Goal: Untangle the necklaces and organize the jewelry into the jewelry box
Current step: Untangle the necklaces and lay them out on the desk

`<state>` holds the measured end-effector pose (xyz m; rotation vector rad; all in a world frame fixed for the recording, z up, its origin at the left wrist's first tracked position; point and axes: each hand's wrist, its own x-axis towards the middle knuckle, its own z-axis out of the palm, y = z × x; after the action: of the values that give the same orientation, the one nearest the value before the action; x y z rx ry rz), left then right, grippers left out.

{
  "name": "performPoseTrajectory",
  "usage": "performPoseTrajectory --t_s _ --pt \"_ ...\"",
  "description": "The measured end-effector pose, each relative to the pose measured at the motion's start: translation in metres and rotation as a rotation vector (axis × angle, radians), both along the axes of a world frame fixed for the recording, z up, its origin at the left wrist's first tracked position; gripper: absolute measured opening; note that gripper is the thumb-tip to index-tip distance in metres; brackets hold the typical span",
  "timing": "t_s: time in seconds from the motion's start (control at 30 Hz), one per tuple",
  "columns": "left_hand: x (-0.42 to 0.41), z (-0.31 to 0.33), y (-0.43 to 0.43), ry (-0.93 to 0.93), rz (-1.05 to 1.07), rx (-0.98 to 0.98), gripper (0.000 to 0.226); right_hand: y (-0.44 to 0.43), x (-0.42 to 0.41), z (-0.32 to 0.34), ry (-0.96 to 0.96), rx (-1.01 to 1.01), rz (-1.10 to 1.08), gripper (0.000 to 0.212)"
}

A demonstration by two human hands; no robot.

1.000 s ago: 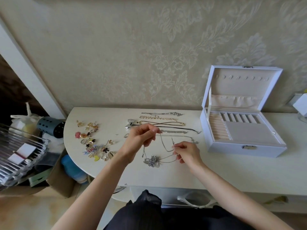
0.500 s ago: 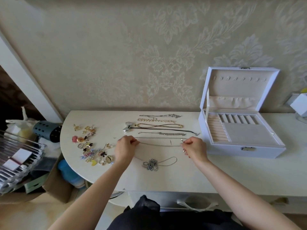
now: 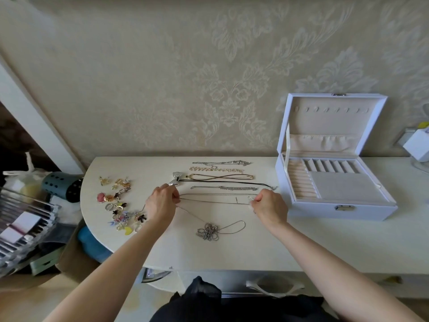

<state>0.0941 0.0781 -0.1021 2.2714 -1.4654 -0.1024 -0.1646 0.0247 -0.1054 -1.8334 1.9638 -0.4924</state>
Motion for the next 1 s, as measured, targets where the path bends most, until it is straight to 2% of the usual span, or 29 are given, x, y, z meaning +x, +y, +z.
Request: performPoseTrajectory --t_s 0.3,0.43,0.53,0.63,0.7,0.8,0.9,1.0 --pt "0.007 -0.003 0.001 -0.038 -0.012 0.023 0.027 -0.001 0.0 -0.002 0.044 -0.037 0.028 0.02" --pt "0.0 -0.002 0.005 -0.05 -0.082 -0.005 0.04 0.012 0.005 0.007 0.128 -0.225 0.127 0.018" --pt "-0.011 -0.002 0.017 -0.062 -0.178 -0.103 0.025 0.027 0.015 0.013 0.005 -0.384 0.393 0.011" --pt "-0.019 -0.009 0.035 -0.041 -0.258 -0.21 0.024 0.04 0.023 0.01 -0.061 -0.315 0.766 0.021" --pt "-0.023 -0.02 0.049 -0.04 -0.388 -0.25 0.03 0.048 0.027 0.002 -0.056 -0.254 0.896 0.029" --pt "-0.025 -0.033 0.063 -0.127 -0.519 -0.241 0.025 0.053 0.028 -0.007 -0.061 -0.236 0.932 0.025" --pt "-0.021 -0.036 0.066 -0.227 -0.494 -0.192 0.039 0.052 0.024 -0.008 -0.1 -0.248 0.882 0.008" --pt "-0.018 -0.034 0.065 -0.272 -0.454 -0.19 0.032 0.053 0.019 -0.006 -0.081 -0.232 0.851 0.005"
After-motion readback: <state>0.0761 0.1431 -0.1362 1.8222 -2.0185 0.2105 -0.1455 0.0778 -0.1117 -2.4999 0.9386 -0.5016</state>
